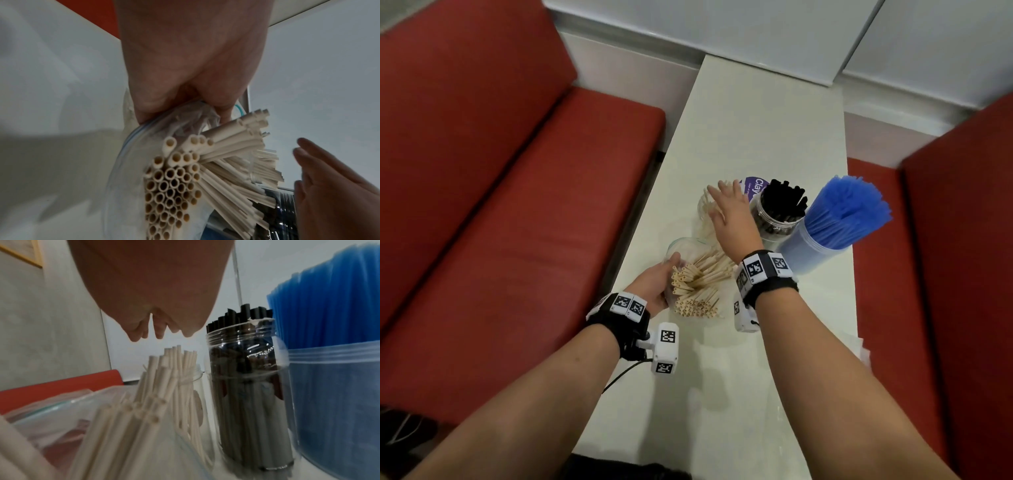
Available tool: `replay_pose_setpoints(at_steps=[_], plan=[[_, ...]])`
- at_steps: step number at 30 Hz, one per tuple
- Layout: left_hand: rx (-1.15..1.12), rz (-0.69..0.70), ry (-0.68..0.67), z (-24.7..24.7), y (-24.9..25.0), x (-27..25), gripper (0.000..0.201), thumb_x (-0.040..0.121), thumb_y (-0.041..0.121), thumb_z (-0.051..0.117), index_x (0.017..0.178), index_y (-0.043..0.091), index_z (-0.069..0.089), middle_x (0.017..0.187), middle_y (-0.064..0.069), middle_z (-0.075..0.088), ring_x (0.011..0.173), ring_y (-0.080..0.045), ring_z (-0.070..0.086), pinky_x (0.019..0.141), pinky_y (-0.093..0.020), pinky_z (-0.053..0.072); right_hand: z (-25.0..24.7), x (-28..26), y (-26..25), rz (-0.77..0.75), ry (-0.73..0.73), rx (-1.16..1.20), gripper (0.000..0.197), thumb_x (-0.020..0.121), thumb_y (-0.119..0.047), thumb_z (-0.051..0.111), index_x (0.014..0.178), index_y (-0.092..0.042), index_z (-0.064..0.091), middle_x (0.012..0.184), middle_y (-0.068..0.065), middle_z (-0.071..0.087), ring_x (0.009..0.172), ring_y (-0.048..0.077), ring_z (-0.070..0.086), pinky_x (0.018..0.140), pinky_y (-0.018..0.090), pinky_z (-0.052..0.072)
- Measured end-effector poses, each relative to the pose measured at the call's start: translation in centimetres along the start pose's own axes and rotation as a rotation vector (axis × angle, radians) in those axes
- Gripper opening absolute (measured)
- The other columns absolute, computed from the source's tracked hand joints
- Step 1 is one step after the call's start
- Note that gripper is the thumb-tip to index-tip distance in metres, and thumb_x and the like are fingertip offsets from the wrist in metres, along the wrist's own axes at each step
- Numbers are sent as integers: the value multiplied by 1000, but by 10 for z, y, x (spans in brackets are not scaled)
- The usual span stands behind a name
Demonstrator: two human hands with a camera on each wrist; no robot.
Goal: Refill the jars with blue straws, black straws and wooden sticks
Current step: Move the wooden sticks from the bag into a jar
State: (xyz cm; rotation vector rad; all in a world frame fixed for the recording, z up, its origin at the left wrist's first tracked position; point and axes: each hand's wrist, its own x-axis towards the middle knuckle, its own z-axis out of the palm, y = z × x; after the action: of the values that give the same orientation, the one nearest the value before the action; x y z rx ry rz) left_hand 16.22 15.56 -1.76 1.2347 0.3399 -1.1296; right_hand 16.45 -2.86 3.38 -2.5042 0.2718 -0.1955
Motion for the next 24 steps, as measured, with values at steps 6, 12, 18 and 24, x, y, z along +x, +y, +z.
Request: replay_pose_setpoints(at_steps=[6, 12, 18, 24], plan=[[-12, -2, 11, 1, 0, 0, 57, 107, 45, 45, 143, 2, 53, 137, -21, 62, 118, -32, 61, 112, -49, 43, 3, -1, 2, 165, -130, -211, 65, 108, -37, 37, 161, -8, 13, 168, 18, 2, 155, 36, -10, 126, 48, -2], [-53, 26, 65, 3, 1, -1, 34, 106, 44, 48, 106, 14, 63, 95, -6, 73, 87, -21, 68, 82, -36, 54, -12, -28, 1, 39, 218, 178, 40, 102, -12, 44, 140, -17, 56, 146, 7, 55, 142, 23, 42, 120, 43, 31], [-155, 26, 131, 8, -2, -3, 32, 103, 47, 54, 95, 19, 65, 81, -3, 77, 75, -20, 74, 78, -39, 61, 8, -99, 11, 417, 561, 617, 28, 101, -37, 48, 124, -23, 52, 105, -7, 61, 96, -4, 58, 85, 28, 50], [-243, 14, 107, 23, -5, -12, 36, 102, 47, 54, 106, 14, 66, 87, -11, 79, 74, -24, 77, 56, -35, 60, 47, -130, 20, 575, 75, 426, 81, 96, -64, 47, 157, -14, 28, 158, 10, 36, 148, 27, 30, 119, 54, 25]])
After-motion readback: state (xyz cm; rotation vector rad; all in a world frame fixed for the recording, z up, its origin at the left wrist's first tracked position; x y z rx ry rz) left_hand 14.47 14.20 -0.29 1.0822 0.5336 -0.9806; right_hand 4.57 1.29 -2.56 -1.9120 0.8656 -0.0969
